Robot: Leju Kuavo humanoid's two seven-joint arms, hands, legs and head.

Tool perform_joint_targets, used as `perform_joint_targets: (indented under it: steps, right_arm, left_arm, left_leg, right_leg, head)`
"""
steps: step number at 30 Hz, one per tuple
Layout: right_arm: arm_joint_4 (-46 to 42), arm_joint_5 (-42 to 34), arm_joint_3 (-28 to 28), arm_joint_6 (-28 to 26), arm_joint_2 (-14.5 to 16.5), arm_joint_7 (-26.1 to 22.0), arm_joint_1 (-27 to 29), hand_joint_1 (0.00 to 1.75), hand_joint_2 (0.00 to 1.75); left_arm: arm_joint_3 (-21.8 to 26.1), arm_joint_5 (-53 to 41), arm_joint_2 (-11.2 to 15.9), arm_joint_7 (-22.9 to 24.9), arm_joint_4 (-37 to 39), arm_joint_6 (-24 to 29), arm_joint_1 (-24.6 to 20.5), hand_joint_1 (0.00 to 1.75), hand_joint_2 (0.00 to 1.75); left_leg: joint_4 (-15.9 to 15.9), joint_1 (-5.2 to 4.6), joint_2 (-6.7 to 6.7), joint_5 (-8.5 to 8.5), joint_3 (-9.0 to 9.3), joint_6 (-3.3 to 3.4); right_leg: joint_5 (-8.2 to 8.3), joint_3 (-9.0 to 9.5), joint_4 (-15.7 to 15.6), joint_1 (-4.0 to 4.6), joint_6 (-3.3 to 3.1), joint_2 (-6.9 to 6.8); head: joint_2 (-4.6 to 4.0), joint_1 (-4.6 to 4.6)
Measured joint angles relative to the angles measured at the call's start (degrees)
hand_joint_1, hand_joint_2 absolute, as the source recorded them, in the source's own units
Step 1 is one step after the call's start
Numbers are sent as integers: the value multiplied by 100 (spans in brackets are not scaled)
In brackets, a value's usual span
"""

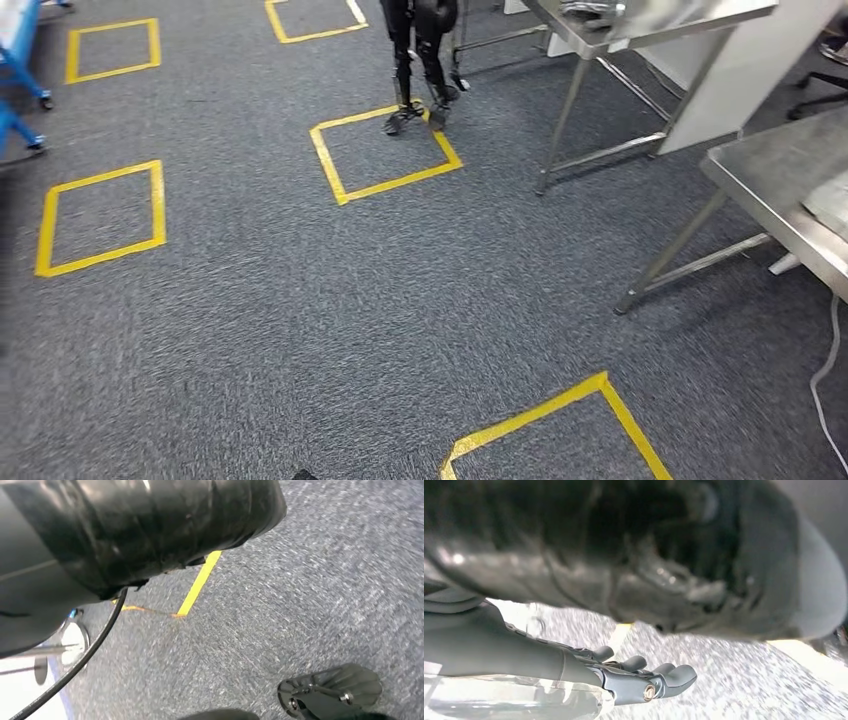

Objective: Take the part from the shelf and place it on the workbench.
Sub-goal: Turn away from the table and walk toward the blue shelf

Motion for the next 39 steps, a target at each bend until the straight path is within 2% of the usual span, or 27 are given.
perform_joint_targets:
  steps: [2, 4, 5, 6, 8, 10, 11, 12, 13, 15, 17, 19, 20, 22, 24, 25, 26, 27, 28, 30, 32, 33, 34, 35, 36, 37, 39]
  right_arm:
    - [3, -3, 3, -7, 0, -6, -4, 0, 0]
    - [4, -4, 5, -43, 2, -56, -10, 0, 0]
    - [4, -4, 6, -81, 4, -104, -14, 0, 0]
    - [4, -5, 6, -128, 7, -165, -17, 0, 0]
    - [4, -30, 7, -213, 10, -278, -16, 0, 0]
    - [7, -81, 7, -226, 9, -337, -6, 0, 0]
    - [9, -111, 7, -195, 8, -342, -2, 0, 0]
    - [10, -136, 7, -146, 7, -336, -3, 0, 0]
    - [12, -155, 7, -91, 7, -324, -7, 0, 0]
    - [13, -163, 8, -4, 8, -297, -14, 0, 0]
    - [13, -163, 8, 27, 8, -282, -20, 0, 0]
    - [13, -163, 7, 42, 10, -278, -36, 0, 0]
    - [13, -163, 7, 45, 11, -277, -46, 0, 0]
    - [13, -163, 7, 55, 11, -273, -62, 0, 0]
    - [13, -175, 7, 96, 9, -228, -61, 0, 0]
    - [13, -202, 7, 127, 6, -188, -53, 0, 0]
    - [14, -236, 6, 153, 3, -145, -41, 0, 0]
    - [15, -274, 6, 171, -1, -113, -29, 0, 0]
    - [16, -309, 7, 179, -7, -95, -22, 0, 0]
    - [18, -359, 7, 178, -18, -87, -21, 0, 0]
    - [19, -466, 4, 140, -24, -109, -24, 0, 0]
    - [19, -534, 2, 104, -24, -132, -25, 0, 0]
    - [19, -600, -2, 61, -24, -159, -25, 0, 0]
    - [19, -633, -4, 20, -22, -186, -28, 0, 0]
    - [19, -635, -5, -18, -18, -216, -31, 0, 0]
    - [19, -612, -5, -51, -11, -241, -33, 0, 0]
    - [19, -537, -5, -120, 1, -274, -26, 0, 0]
  left_arm:
    - [0, -8, 44, 30, 0, -61, -7, 0, 0]
    - [-1, -39, 96, 112, 0, -106, 7, 0, 0]
    - [-1, -57, 120, 151, 0, -127, 19, 0, 0]
    - [-2, -68, 139, 170, 0, -157, 26, 0, 0]
    - [-3, -72, 157, 176, 0, -240, 13, 0, 0]
    - [-7, -89, 161, 174, 0, -342, -4, 0, 0]
    - [-16, -102, 161, 170, 0, -387, -4, 0, 0]
    - [-26, -117, 162, 163, 0, -420, -1, 0, 0]
    - [-36, -127, 165, 154, 0, -440, 1, 0, 0]
    - [-50, -132, 177, 136, 0, -449, -12, 0, 0]
    - [-66, -136, 189, 125, 0, -450, -37, 0, 0]
    - [-88, -138, 203, 122, 0, -452, -37, 0, 0]
    - [-96, -138, 209, 122, 0, -452, -24, 0, 0]
    - [-101, -138, 221, 121, 0, -454, -14, 0, 0]
    - [-111, -167, 225, 110, -1, -488, -32, 0, 0]
    - [-124, -202, 222, 103, -2, -524, -41, 0, 0]
    - [-142, -246, 218, 98, -2, -564, -43, 0, 0]
    - [-163, -289, 214, 96, -2, -598, -40, 0, 0]
    - [-184, -321, 209, 96, -2, -620, -36, 0, 0]
    - [-224, -360, 197, 96, -2, -637, -35, 0, 0]
    - [-259, -413, 190, 80, -2, -642, -48, 0, 0]
    - [-273, -449, 189, 67, -2, -642, -51, 0, 0]
    - [-290, -490, 189, 53, -2, -643, -48, 0, 0]
    - [-313, -535, 188, 43, -2, -646, -39, 0, 0]
    - [-340, -581, 185, 37, -2, -653, -31, 0, 0]
    - [-369, -626, 180, 29, -3, -664, -31, 0, 0]
    - [-417, -703, 160, 6, -7, -691, -49, 0, 0]
  left_leg:
    - [19, 10, -134, 0, -40, -63]
    - [7, 26, -235, 14, -75, -135]
    - [47, 21, -171, -15, -100, -165]
    - [177, 14, -38, -98, -167, -192]
    - [758, 9, 317, -408, -451, -242]
    - [1435, 32, 465, -666, -798, -284]
    - [1566, 45, 492, -662, -871, -298]
    - [1468, 54, 517, -552, -826, -304]
    - [1166, 59, 565, -369, -670, -300]
    - [367, 27, 809, -54, -243, -259]
    - [-10, -24, 946, 21, -46, -196]
    - [-36, -39, 834, 17, -48, -144]
    - [-70, -21, 775, 31, -24, -117]
    - [-148, 23, 657, 60, 48, -59]
    - [-170, 38, 526, 67, 67, -20]
    - [-160, 37, 449, 64, 58, -8]
    - [-146, 35, 364, 59, 54, -6]
    - [-130, 35, 274, 55, 53, -10]
    - [-110, 37, 181, 47, 55, -18]
    - [-59, 38, 23, 23, 46, -55]
    - [-13, 38, -102, 13, 6, -110]
    - [-13, 43, -162, 21, -15, -141]
    - [-18, 54, -224, 32, -36, -174]
    - [-9, 66, -220, 28, -52, -203]
    - [67, 63, -110, -19, -93, -232]
    - [246, 57, 52, -119, -184, -255]
    - [912, 43, 398, -446, -511, -291]
  right_leg:
    - [65, 119, -320, -5, -29, 162]
    - [80, 149, -362, 1, -81, 51]
    - [95, 171, -389, 0, -120, -16]
    - [112, 192, -417, -6, -159, -88]
    - [121, 208, -444, 7, -212, -246]
    - [104, 209, -440, 26, -234, -426]
    - [92, 212, -437, 31, -238, -514]
    - [79, 220, -435, 32, -236, -593]
    - [64, 235, -433, 33, -228, -665]
    - [25, 281, -431, 47, -192, -789]
    - [-11, 319, -434, 68, -137, -892]
    - [-33, 366, -458, 79, -84, -991]
    - [-54, 388, -447, 70, -51, -967]
    - [-217, 320, -215, 47, 8, -692]
    - [-557, 2, 442, 21, 29, -399]
    - [-693, -186, 796, 19, 29, -360]
    - [-727, -311, 1009, 18, 28, -348]
    - [-639, -340, 1013, 18, 26, -336]
    - [-446, -264, 795, 14, 20, -310]
    - [-78, 26, 81, -6, 6, -90]
    - [28, 184, -311, -23, -13, 114]
    - [8, 197, -332, -13, -29, 132]
    - [23, 209, -345, -9, -59, 70]
    - [35, 229, -362, -7, -93, 1]
    - [49, 247, -383, -8, -133, -63]
    - [59, 264, -405, -15, -168, -136]
    - [53, 275, -420, -2, -213, -295]
  head:
    - [0, -1]
    - [0, -1]
    - [0, -8]
    - [0, -24]
    - [0, -51]
    - [0, -57]
    - [0, -57]
    - [0, -57]
    - [0, -58]
    - [0, -57]
    - [0, -53]
    - [0, -52]
    - [0, -51]
    - [0, -29]
    - [0, -3]
    - [0, 2]
    - [0, 2]
    - [0, 3]
    - [0, 3]
    - [0, 2]
    - [0, -3]
    - [0, -5]
    - [0, -6]
    - [0, -5]
    - [0, -20]
    - [0, -39]
    - [0, -76]
